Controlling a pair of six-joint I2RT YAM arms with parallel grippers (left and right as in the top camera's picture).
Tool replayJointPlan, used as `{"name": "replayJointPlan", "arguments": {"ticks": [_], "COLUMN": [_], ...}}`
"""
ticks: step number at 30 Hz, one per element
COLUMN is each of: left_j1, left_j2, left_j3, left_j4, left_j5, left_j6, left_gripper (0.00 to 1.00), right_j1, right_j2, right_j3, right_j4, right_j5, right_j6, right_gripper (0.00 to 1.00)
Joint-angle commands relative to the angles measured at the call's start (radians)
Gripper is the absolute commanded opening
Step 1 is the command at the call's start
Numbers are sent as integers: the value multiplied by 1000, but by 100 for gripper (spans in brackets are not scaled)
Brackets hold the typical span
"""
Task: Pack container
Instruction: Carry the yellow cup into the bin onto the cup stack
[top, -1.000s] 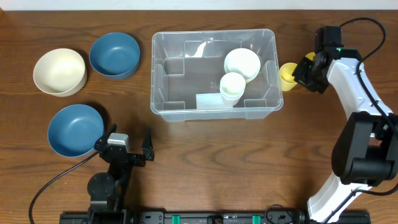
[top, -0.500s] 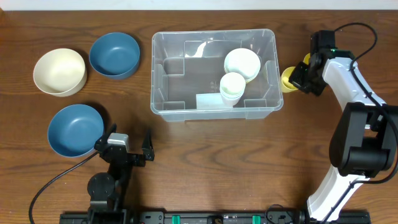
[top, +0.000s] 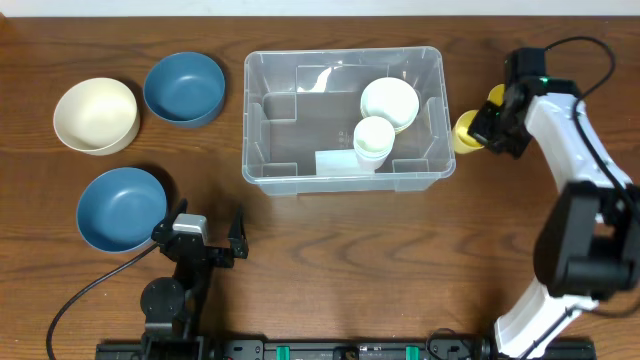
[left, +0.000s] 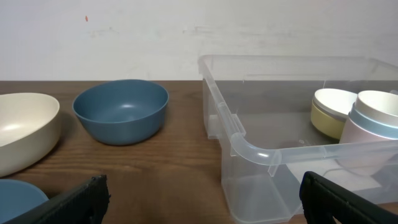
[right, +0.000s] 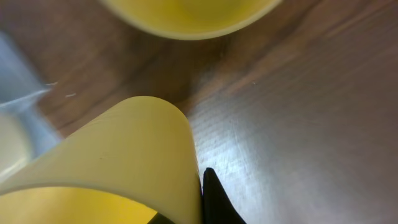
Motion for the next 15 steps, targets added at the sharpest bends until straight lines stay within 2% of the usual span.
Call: {"name": "replayJointPlan", "arguments": {"ticks": [1,5,9,15], "left_j1": [5,5,5,5], "left_j2": [1,1,1,1], "left_j3": [-19,-19,-19,-19], "left_j4": [-32,-32,-32,-32], "left_j5": [11,11,11,11], "left_j6": [6,5,6,5], "left_gripper": [98,98,98,98], "right_j1": [-3,7,55,254], "right_j2": [-153,-298,-411,-446], "right_j3": [2,2,2,2], "right_j4": [-24,-47,-13,28], "right_j5": [-7,-42,-197,-168], "right_j6": [-16,-55,-150,-153], "right_gripper": [1,1,1,1]}}
